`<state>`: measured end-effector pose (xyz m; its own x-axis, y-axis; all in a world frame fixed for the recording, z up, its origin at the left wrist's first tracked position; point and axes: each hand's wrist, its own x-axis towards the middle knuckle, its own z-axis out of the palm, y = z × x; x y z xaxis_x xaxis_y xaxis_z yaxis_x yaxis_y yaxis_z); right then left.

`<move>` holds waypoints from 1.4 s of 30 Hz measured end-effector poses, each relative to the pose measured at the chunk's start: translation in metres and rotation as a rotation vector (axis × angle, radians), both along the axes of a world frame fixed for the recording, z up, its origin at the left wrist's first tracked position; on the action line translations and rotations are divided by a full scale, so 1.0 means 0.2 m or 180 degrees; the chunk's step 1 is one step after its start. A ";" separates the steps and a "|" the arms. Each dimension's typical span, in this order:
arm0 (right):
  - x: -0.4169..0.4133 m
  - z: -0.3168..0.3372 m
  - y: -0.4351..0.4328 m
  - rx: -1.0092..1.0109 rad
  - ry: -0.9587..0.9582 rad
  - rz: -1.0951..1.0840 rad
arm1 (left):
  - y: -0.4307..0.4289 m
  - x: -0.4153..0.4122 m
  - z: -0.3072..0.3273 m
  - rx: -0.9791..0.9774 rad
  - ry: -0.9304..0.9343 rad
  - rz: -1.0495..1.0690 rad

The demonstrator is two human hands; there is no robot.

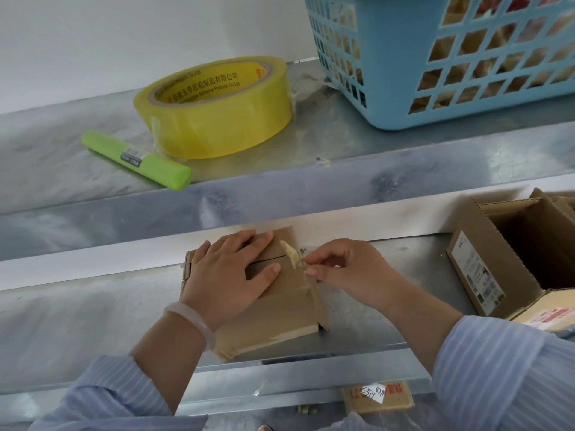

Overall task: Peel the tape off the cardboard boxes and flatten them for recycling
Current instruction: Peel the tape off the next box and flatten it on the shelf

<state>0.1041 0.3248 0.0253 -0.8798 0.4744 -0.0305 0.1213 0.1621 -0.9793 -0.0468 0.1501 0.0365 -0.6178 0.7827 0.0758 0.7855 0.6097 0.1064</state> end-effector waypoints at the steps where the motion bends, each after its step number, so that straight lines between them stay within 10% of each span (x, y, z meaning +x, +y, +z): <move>1: 0.00 0.00 0.00 0.0303 -0.0023 0.0000 | 0.00 0.00 0.00 -0.0004 -0.0006 -0.0035; 18: -0.02 -0.08 -0.03 0.2752 0.1010 -0.0033 | -0.03 0.00 0.03 0.0013 -0.0144 -0.0200; 25: -0.08 -0.08 0.00 -0.0657 0.0237 -0.0619 | -0.05 0.02 0.06 0.0061 -0.0250 -0.0410; 42: -0.26 0.08 0.13 -0.0102 -0.0735 0.0110 | -0.05 0.03 0.09 -0.0008 -0.0281 -0.0552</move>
<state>0.0525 0.3505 0.0415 -0.8635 0.4395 -0.2475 0.3377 0.1393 -0.9309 -0.0401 0.1394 0.0544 -0.4776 0.8782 0.0253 0.8666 0.4662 0.1781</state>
